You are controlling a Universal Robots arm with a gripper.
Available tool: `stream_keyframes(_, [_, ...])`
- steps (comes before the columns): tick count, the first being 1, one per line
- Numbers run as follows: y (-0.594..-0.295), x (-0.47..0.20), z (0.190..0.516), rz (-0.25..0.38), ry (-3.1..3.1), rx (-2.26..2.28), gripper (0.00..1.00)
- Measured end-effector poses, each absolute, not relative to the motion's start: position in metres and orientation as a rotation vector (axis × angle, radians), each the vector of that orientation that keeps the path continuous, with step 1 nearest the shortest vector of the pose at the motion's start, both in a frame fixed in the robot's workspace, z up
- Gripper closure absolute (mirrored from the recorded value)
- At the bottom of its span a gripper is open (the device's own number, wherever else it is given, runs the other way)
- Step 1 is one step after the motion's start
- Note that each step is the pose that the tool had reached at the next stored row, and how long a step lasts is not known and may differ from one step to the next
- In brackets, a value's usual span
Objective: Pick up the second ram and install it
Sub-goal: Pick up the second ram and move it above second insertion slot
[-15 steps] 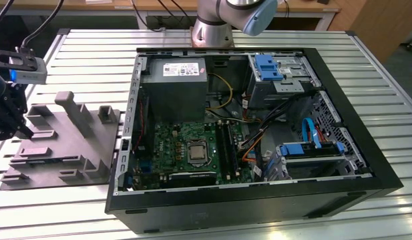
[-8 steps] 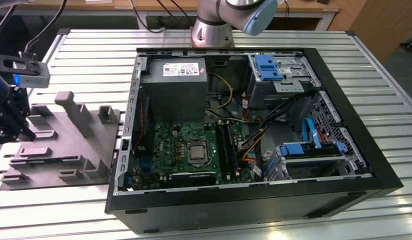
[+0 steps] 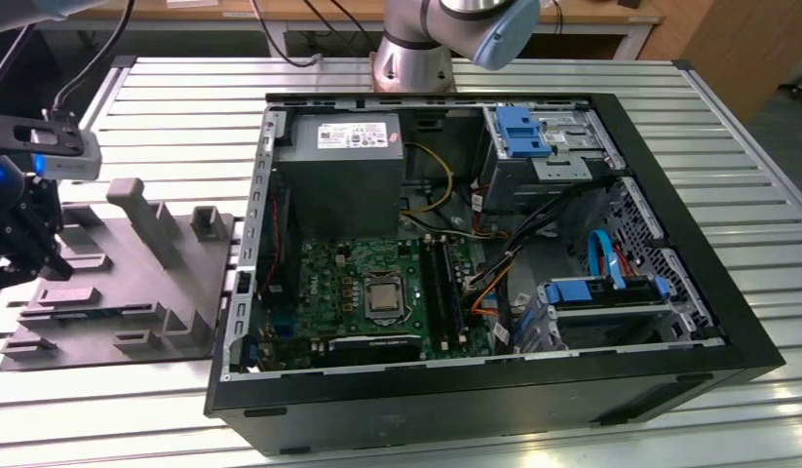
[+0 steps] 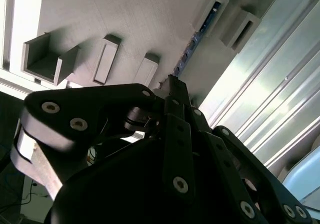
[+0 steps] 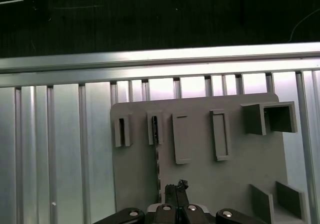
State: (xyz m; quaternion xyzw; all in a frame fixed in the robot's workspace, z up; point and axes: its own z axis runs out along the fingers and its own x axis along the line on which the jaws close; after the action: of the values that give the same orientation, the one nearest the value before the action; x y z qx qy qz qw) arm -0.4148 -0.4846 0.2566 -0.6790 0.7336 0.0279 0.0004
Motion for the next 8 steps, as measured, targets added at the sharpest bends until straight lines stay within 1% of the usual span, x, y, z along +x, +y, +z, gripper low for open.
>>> stream_keyframes(8, [-0.4891, -0.4148, 0.2513, 0.087, 2.304, -2.132, 0.9])
